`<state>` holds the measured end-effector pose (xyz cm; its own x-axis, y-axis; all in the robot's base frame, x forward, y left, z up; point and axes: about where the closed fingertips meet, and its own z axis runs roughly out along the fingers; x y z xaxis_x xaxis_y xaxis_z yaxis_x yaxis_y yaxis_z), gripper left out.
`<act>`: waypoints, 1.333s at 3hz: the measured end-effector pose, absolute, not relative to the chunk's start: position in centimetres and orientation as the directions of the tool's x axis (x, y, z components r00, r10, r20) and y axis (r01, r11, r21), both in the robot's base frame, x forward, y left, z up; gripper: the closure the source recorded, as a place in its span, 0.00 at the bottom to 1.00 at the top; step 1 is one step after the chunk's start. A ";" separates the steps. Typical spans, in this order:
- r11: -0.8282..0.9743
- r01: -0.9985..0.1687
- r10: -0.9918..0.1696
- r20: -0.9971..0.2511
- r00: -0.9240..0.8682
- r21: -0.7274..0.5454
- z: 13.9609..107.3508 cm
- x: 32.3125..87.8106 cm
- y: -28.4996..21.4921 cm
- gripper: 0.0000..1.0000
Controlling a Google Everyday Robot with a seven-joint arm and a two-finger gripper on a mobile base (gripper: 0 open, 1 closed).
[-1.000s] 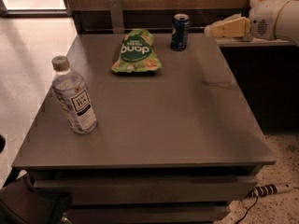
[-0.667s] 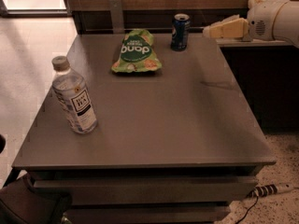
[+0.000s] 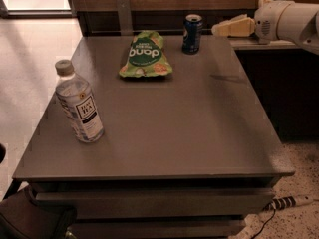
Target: Move pepsi can near blue plastic bottle
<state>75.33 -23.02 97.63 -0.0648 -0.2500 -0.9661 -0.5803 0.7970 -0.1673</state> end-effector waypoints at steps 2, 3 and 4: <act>0.798 -0.589 -0.185 -0.982 -0.043 -0.125 93.1 83.9 -20.5 0.00; 0.777 -0.620 -0.178 -0.983 -0.048 -0.110 91.0 85.3 -17.8 0.00; 0.758 -0.646 -0.163 -0.985 -0.059 -0.087 89.0 86.1 -15.2 0.00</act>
Offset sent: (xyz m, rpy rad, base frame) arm 0.1076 0.0296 -0.0522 0.0785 -0.0321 0.0174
